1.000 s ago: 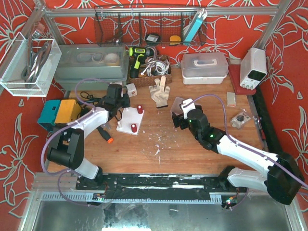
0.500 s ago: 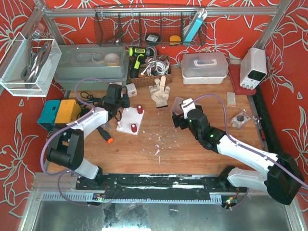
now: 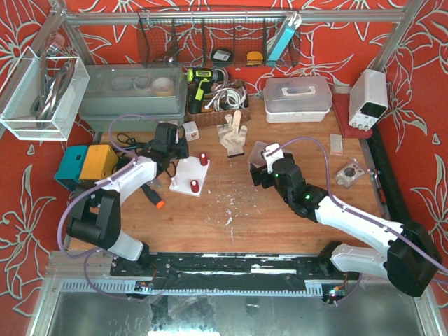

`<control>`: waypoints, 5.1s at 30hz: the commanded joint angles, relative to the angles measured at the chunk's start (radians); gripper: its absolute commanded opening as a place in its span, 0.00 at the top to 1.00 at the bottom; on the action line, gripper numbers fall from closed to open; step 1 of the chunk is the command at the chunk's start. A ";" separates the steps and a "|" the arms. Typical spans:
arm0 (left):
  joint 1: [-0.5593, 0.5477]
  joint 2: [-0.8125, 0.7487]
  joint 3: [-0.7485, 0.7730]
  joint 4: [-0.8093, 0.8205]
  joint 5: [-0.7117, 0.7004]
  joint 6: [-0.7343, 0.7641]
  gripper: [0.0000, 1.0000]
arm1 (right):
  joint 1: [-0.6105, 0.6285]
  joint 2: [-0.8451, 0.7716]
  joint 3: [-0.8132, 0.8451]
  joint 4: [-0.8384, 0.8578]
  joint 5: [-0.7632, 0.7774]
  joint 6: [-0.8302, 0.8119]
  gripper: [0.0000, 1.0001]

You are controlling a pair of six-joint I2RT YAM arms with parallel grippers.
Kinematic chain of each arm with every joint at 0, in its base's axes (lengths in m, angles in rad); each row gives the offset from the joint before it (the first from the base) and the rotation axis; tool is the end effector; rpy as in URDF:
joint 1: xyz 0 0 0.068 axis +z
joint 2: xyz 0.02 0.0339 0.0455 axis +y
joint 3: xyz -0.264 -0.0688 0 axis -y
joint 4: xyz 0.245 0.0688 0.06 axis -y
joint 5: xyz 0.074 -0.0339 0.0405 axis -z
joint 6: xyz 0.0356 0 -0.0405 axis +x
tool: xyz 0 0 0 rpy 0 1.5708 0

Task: Install the large spring

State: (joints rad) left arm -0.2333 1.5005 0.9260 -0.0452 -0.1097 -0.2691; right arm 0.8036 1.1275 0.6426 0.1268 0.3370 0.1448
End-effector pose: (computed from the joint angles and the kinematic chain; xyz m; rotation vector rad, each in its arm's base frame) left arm 0.3208 -0.0722 0.2305 -0.1011 2.1886 -0.1639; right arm 0.1836 0.1734 0.2532 -0.4040 1.8775 0.3153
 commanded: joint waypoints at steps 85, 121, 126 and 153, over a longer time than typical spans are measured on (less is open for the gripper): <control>-0.320 -0.587 -0.574 0.487 0.132 -0.034 0.00 | -0.252 0.943 0.890 -1.029 0.048 0.746 0.52; -0.324 -0.551 -0.569 0.471 0.063 -0.002 0.00 | -0.256 0.573 0.600 -0.603 -0.093 0.531 0.84; -0.324 -0.522 -0.562 0.469 0.057 -0.013 0.00 | -0.253 0.416 0.513 -0.508 -0.200 0.357 0.86; -0.316 -0.449 -0.118 -0.080 0.502 -0.056 0.47 | 0.120 -0.012 -0.154 0.431 -0.468 -0.143 0.89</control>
State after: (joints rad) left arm -0.5499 1.0367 0.7494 -0.0158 0.3054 -0.3733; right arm 0.8845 1.1255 0.4835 0.4175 -0.1238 0.0715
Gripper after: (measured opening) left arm 0.596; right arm 0.332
